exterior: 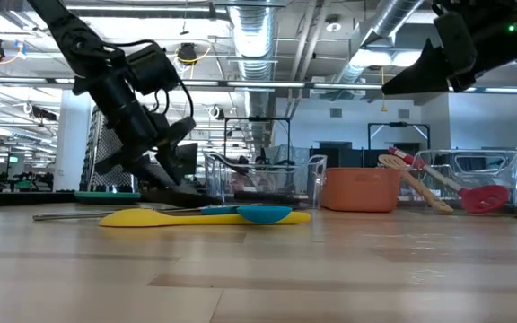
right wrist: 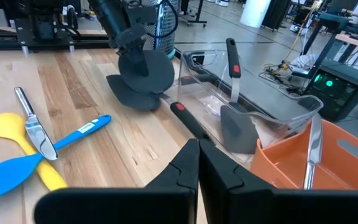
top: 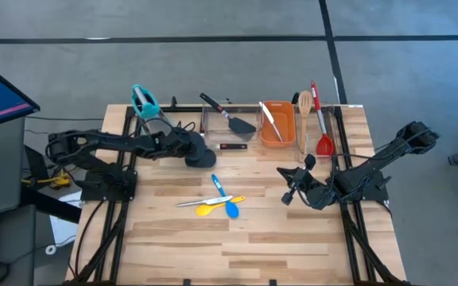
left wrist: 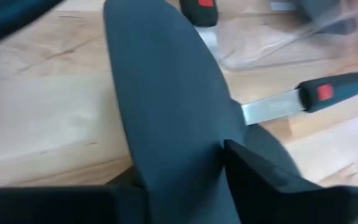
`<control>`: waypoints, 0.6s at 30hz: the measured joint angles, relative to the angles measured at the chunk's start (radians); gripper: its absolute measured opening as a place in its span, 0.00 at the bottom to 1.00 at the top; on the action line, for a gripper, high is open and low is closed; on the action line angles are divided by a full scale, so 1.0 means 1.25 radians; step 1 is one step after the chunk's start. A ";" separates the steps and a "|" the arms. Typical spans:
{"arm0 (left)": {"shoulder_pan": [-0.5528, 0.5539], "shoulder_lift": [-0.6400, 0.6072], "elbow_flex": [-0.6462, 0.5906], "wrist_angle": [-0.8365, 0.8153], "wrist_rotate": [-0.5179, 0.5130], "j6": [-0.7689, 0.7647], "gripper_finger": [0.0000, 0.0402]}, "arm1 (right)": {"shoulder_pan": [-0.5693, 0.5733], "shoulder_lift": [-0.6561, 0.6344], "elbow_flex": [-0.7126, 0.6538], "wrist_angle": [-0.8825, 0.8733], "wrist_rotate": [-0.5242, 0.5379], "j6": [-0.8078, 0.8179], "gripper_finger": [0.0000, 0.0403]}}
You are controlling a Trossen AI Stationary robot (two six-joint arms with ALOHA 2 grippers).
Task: Pick & Place Kitchen Items
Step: Put the top scraper spatula in the left transparent bin
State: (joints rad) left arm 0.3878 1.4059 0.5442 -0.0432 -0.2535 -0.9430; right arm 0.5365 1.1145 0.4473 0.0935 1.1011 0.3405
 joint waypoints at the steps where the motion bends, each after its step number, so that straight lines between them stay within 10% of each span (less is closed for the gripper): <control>1: 0.000 -0.002 0.000 0.007 0.001 0.001 0.28 | 0.000 0.000 0.000 -0.003 0.000 0.000 0.00; 7: 0.001 -0.035 -0.001 0.024 0.033 0.076 0.04 | 0.000 0.000 0.000 -0.007 0.000 0.004 0.00; 18: -0.043 -0.224 -0.003 -0.040 0.133 0.112 0.00 | 0.000 0.000 0.000 -0.009 0.000 0.007 0.00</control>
State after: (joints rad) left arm 0.3340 1.1259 0.5404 -0.0936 -0.0869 -0.8036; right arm 0.5365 1.1145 0.4469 0.0826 1.1007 0.3492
